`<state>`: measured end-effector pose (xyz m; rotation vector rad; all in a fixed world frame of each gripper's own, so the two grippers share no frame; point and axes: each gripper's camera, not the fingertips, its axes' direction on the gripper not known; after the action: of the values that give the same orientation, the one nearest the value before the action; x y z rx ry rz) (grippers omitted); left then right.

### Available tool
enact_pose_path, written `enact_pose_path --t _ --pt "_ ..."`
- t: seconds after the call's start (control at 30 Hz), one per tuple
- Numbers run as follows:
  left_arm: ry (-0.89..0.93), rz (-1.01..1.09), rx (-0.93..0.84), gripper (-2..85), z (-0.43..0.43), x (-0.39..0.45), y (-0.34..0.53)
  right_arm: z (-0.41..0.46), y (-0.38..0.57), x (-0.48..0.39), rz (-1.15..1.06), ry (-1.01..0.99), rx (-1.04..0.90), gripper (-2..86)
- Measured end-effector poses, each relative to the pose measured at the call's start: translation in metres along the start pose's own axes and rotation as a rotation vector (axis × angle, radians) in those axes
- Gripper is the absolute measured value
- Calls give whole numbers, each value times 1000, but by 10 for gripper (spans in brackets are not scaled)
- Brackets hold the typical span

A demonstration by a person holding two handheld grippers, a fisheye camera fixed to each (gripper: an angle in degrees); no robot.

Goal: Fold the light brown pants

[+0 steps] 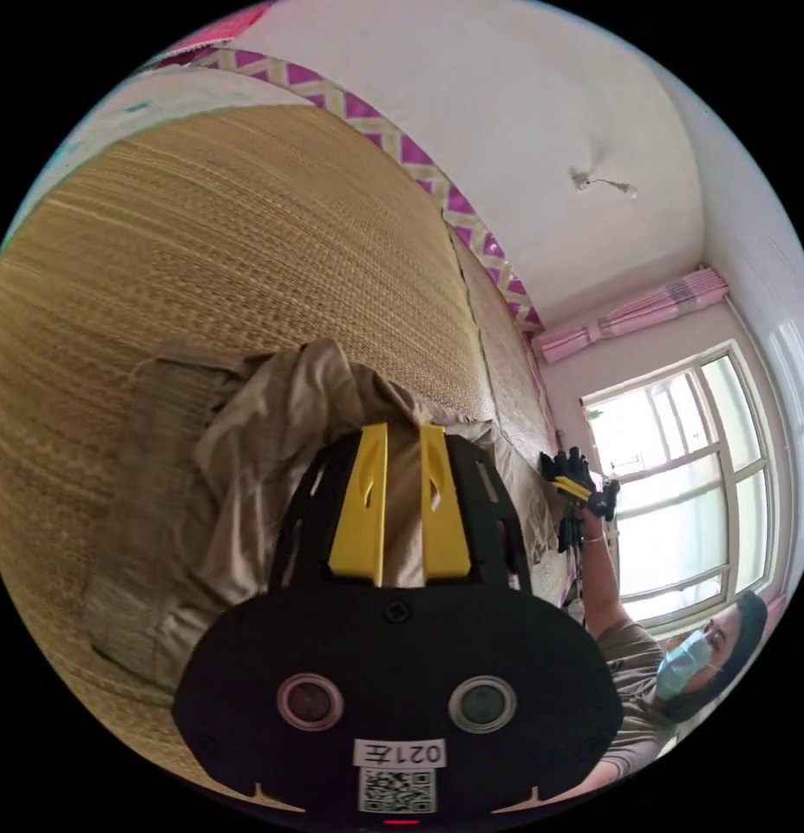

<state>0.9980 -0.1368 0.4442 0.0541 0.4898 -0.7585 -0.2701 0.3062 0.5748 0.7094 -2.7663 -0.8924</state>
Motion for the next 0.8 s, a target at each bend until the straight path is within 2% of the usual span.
enact_pose_path --t 0.03,0.1,0.17,0.23,0.33,0.43,0.47,0.57,0.7,0.73,0.8 --pt "15 2 48 36 -18 -5 21 -14 8 -5 -9 -24 55 55" --pt "69 27 121 35 -43 -5 56 -54 39 -38 -127 -216 203 43" --pt "87 74 126 51 -58 5 104 -67 55 -71 -230 -332 249 40" --pt "61 71 117 75 -61 11 141 -69 67 -103 -301 -353 269 53" --pt "-67 -43 252 112 -85 11 219 -64 78 -140 -409 -411 259 85" --pt "-62 -226 383 138 -104 -8 299 -63 91 -148 -440 -485 287 102" --pt "-8 -294 405 154 -103 -19 323 -67 98 -149 -454 -514 314 106" --pt "36 -373 410 176 -86 -31 356 -77 112 -151 -473 -537 360 108" --pt "90 -377 381 173 -62 -29 351 -85 120 -165 -498 -478 344 106" --pt "131 -389 373 162 -54 -30 345 -85 121 -166 -496 -471 339 105" --pt "134 -412 344 88 -41 -34 334 -83 123 -166 -465 -467 327 101"
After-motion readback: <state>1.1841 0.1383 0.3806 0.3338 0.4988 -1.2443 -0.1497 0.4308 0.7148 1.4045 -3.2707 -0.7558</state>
